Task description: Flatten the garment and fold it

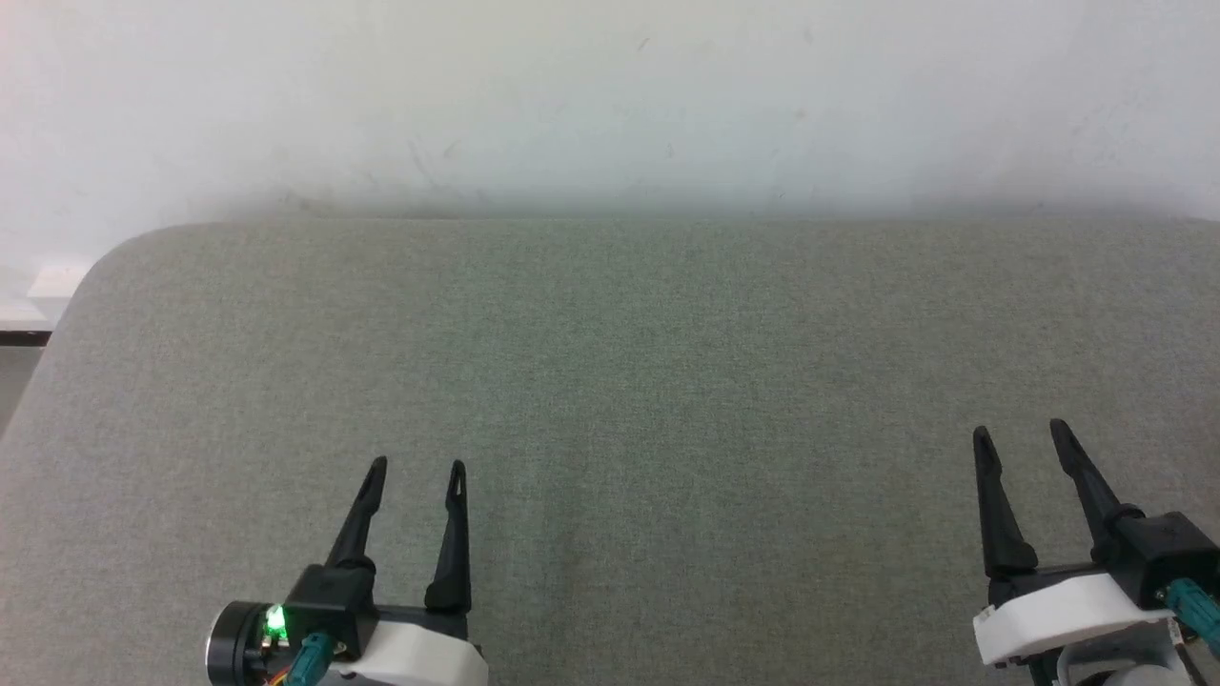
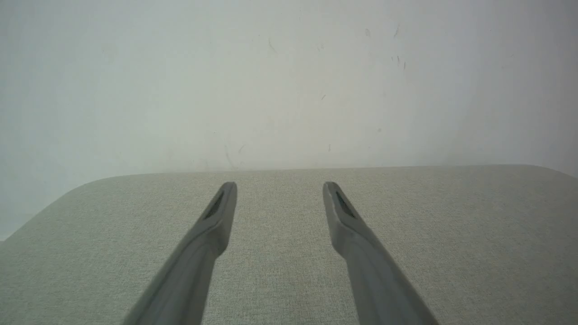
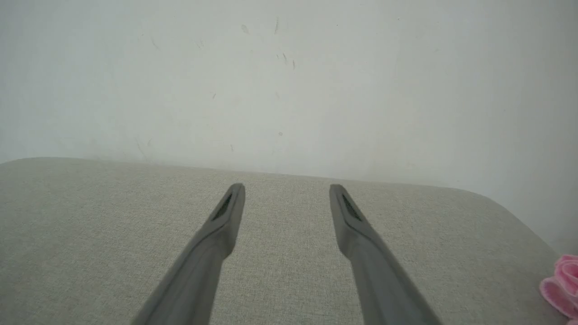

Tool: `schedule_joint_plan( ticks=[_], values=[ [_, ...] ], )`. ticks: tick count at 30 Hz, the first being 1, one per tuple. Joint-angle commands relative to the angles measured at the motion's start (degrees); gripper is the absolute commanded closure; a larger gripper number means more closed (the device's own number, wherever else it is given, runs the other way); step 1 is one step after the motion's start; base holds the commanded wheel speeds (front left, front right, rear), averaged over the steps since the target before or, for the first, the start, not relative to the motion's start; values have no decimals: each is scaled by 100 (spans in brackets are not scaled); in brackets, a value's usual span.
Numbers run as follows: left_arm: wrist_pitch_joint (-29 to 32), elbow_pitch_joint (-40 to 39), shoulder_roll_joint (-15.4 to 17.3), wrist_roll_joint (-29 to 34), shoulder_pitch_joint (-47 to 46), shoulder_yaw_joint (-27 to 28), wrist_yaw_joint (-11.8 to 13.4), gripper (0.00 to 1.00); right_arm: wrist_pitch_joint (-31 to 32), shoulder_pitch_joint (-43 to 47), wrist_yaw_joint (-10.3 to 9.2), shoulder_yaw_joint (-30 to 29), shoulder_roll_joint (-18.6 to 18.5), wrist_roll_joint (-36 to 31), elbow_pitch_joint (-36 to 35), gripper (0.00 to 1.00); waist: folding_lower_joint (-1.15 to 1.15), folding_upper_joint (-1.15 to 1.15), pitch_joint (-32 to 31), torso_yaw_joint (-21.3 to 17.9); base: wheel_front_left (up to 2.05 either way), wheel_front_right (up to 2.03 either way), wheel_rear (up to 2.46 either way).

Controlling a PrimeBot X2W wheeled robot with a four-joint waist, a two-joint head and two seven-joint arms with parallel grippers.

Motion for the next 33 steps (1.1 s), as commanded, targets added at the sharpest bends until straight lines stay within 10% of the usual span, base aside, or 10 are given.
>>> schedule_joint_plan(
  ticks=[1,5,6,33],
  values=[
    [-27,23,-19,-33,12,45,-37,0,-47,82,-12,7,26,-53,7,0,0,-1,-14,11,0,0,0],
    [-27,6,-42,-41,9,42,-67,0,-46,84,-12,12,38,-68,24,0,0,-1,-22,24,0,0,0],
    [2,3,-18,-15,0,17,-50,100,-7,12,0,0,15,-10,14,100,0,-1,-23,24,0,0,0],
    [265,-26,-46,77,-62,158,-119,100,248,-23,-1,85,22,-49,-75,100,0,-1,-58,43,0,0,0]
  ],
)
